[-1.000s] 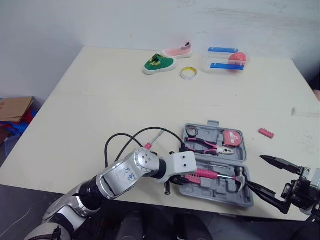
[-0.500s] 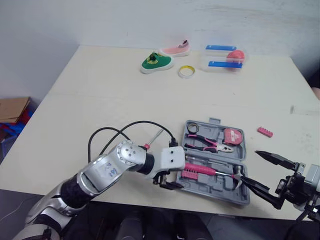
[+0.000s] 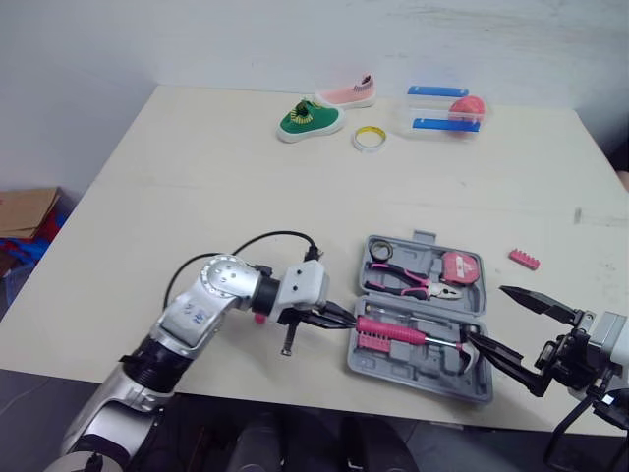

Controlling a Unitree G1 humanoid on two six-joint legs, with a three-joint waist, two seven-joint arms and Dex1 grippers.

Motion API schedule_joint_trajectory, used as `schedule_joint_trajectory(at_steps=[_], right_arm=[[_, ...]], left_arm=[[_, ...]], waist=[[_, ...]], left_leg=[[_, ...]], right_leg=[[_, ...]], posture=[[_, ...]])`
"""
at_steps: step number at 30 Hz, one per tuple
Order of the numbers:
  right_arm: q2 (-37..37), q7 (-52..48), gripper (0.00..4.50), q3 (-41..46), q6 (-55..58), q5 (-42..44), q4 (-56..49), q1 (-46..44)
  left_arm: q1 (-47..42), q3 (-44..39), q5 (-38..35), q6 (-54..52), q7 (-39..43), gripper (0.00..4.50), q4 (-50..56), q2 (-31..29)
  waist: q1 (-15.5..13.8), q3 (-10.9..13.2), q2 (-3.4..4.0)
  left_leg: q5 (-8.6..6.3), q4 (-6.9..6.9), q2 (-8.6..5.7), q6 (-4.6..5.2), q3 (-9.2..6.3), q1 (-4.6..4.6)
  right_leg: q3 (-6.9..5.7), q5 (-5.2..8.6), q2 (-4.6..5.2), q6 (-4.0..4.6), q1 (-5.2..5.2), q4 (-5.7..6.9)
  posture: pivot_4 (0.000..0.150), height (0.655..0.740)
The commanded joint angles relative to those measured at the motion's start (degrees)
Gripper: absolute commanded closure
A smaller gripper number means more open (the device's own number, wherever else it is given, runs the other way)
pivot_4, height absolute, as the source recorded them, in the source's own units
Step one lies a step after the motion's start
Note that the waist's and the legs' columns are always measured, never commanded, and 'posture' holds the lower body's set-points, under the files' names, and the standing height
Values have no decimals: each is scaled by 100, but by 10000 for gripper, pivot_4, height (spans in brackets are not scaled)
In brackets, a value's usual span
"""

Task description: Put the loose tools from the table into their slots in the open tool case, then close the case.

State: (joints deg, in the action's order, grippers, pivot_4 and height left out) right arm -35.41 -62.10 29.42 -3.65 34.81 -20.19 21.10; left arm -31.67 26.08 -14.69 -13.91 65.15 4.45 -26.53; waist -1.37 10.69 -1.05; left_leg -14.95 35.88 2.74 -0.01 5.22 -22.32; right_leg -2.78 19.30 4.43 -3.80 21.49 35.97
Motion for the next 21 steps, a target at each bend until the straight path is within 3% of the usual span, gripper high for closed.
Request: schedule_joint_trajectory(at_steps=[1, 13, 21], right_arm=[[38, 91, 0, 37, -108, -18, -134, 46], [141, 130, 0, 62, -302, -75, -103, 245], [150, 151, 0, 51, -372, -104, -33, 213]], left_arm=[[-52, 183, 248, 194, -33, 44623, -61, 250], [-237, 493, 1173, 159, -200, 44623, -805, 428], [-640, 1307, 1926, -327, 198, 44623, -1173, 321]], waist=[[0, 0, 0], [7, 0, 1], [4, -4, 2]], left_leg=[[-3, 6, 0, 5, 1, -1], [-4, 18, 1, 10, 2, 2], [-3, 18, 0, 11, 1, 8]], right_leg=[[1, -1, 0, -2, 0, 2], [6, -6, 2, -10, -5, 11], [6, -6, 2, -10, -12, 11]], posture=[[1500, 7400], [1500, 7400], [1500, 7400]])
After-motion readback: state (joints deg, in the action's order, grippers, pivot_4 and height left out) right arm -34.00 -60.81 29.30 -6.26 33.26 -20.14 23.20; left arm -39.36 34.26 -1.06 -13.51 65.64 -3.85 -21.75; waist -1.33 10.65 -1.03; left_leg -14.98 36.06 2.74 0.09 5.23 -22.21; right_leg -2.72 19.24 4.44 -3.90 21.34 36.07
